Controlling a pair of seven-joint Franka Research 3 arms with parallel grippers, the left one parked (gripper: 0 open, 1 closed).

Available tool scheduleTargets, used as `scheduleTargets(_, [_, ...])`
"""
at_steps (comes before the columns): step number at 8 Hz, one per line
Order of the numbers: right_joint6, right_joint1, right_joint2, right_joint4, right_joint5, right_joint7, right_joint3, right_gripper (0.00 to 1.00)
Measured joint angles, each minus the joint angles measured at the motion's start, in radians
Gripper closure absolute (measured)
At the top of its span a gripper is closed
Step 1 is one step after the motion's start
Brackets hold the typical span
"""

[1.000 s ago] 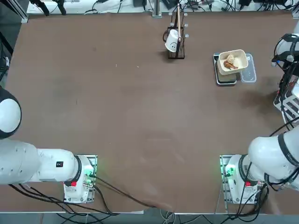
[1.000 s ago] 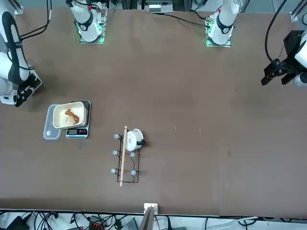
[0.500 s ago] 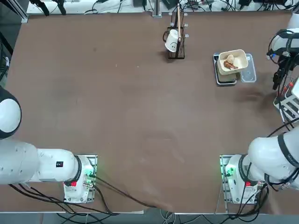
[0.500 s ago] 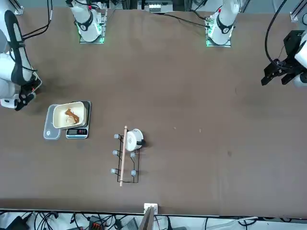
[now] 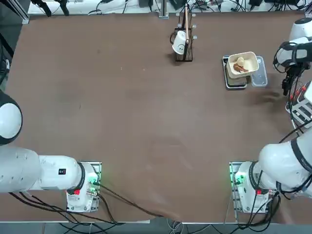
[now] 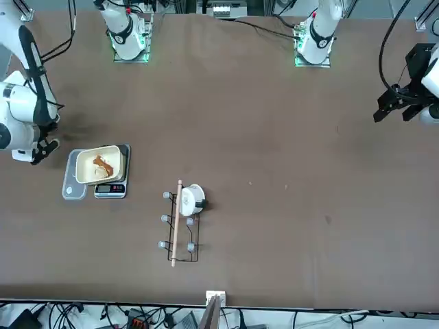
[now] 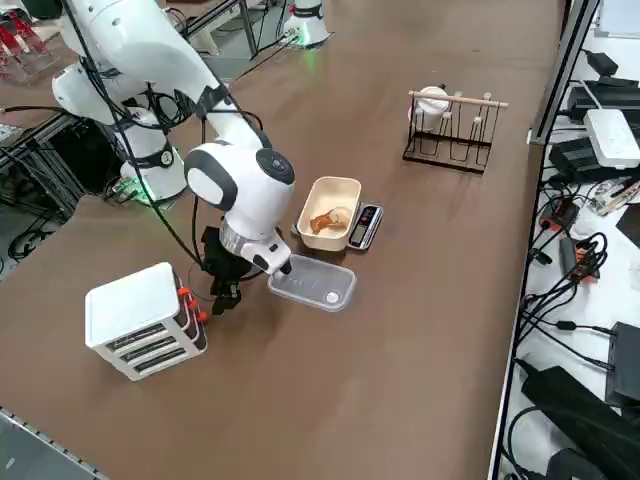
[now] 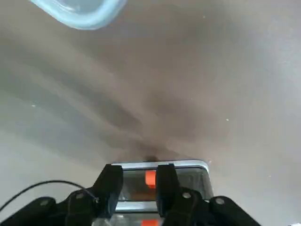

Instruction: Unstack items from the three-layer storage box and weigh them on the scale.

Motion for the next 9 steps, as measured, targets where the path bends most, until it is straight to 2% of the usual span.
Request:
scheduleTargets(3, [0.047,-0.026,0.016,-0.007,-0.022,0.000,-0.010,0.53])
scheduleTargets(9, [0.076,-0.053,0.018,-0.030,-0.039,0.000,-0.011,0.60])
